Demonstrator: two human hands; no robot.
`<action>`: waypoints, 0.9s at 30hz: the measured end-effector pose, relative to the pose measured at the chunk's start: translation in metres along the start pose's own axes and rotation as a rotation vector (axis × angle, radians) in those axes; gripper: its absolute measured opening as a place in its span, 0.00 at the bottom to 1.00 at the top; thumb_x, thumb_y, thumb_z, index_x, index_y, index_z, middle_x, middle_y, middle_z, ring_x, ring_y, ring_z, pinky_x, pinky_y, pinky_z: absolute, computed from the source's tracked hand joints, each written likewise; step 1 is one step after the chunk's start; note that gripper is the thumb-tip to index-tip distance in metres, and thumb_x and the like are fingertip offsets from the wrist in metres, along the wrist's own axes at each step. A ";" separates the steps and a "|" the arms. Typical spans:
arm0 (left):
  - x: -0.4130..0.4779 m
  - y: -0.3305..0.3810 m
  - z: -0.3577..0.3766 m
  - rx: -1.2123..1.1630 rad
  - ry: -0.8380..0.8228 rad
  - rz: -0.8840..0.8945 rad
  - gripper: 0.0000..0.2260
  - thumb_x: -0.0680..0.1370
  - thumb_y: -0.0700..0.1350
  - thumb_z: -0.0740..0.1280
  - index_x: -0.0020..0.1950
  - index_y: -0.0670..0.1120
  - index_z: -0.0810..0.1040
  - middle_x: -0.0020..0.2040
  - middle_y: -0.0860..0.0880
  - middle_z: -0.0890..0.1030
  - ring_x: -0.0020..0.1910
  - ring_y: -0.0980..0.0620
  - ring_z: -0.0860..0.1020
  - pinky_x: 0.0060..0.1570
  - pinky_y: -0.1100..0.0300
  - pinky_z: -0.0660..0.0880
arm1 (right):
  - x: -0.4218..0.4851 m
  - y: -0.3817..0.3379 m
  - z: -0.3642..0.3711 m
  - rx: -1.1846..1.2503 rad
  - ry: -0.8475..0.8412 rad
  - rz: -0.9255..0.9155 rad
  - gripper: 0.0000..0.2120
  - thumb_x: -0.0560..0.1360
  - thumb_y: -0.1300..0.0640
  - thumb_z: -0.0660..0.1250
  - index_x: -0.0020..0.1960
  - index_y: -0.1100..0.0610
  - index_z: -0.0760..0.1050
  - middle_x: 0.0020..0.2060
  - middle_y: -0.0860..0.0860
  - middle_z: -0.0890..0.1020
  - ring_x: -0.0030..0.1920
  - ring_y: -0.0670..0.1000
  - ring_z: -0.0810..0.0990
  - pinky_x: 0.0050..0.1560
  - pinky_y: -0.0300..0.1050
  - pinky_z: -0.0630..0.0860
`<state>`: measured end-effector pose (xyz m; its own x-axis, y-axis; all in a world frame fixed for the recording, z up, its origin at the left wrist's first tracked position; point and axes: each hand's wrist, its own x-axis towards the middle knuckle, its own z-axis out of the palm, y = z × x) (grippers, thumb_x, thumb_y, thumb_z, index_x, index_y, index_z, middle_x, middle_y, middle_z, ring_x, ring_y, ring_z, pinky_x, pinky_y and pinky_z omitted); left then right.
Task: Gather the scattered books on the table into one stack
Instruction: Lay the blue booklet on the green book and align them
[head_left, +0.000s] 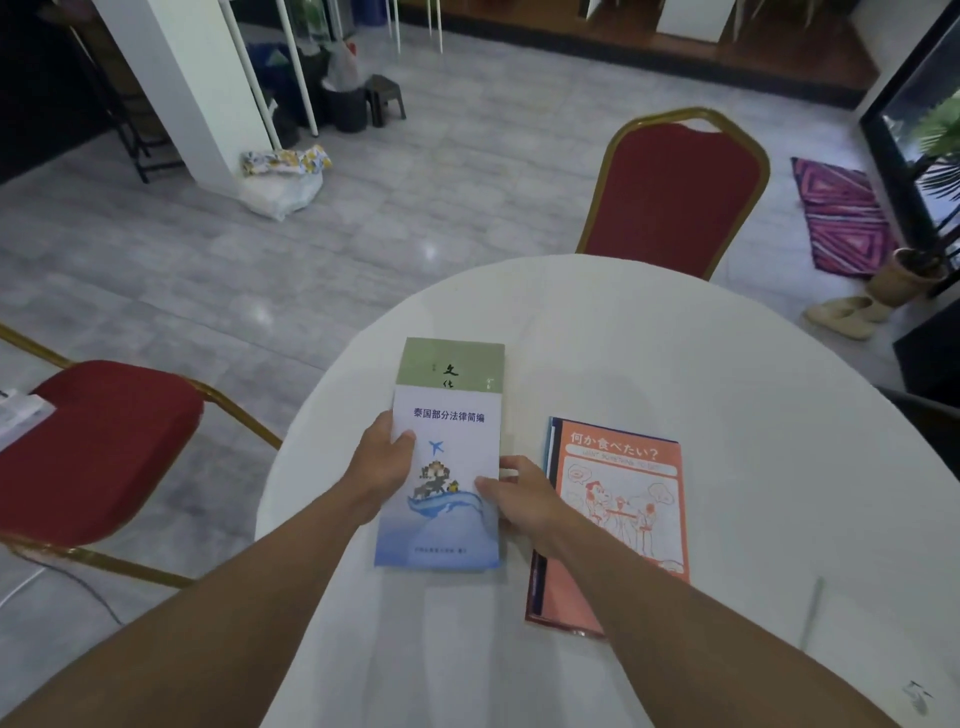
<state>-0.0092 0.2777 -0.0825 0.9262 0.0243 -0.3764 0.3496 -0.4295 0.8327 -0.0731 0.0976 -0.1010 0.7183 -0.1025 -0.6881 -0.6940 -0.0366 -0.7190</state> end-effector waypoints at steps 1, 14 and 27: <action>0.012 0.005 0.001 -0.012 0.000 0.007 0.11 0.81 0.38 0.58 0.61 0.43 0.75 0.56 0.45 0.79 0.55 0.44 0.78 0.58 0.51 0.75 | 0.010 -0.006 -0.001 0.005 0.024 -0.017 0.20 0.79 0.59 0.70 0.69 0.57 0.68 0.56 0.54 0.81 0.48 0.50 0.82 0.38 0.41 0.77; 0.095 0.000 0.021 0.423 -0.015 0.172 0.23 0.78 0.40 0.64 0.73 0.42 0.64 0.66 0.37 0.69 0.69 0.43 0.64 0.64 0.55 0.64 | 0.091 -0.038 0.011 -0.389 0.331 -0.278 0.20 0.80 0.57 0.67 0.71 0.57 0.70 0.66 0.57 0.69 0.66 0.57 0.73 0.67 0.47 0.70; 0.090 -0.012 0.020 0.583 -0.114 0.220 0.27 0.84 0.45 0.53 0.79 0.40 0.47 0.79 0.40 0.55 0.76 0.39 0.58 0.73 0.46 0.61 | 0.093 -0.024 0.013 -0.672 0.233 -0.370 0.28 0.84 0.53 0.59 0.81 0.61 0.56 0.78 0.57 0.63 0.70 0.63 0.64 0.74 0.52 0.61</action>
<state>0.0671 0.2668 -0.1347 0.9353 -0.2031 -0.2896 -0.0113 -0.8354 0.5495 0.0110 0.1020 -0.1494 0.9306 -0.1689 -0.3247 -0.3465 -0.6923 -0.6330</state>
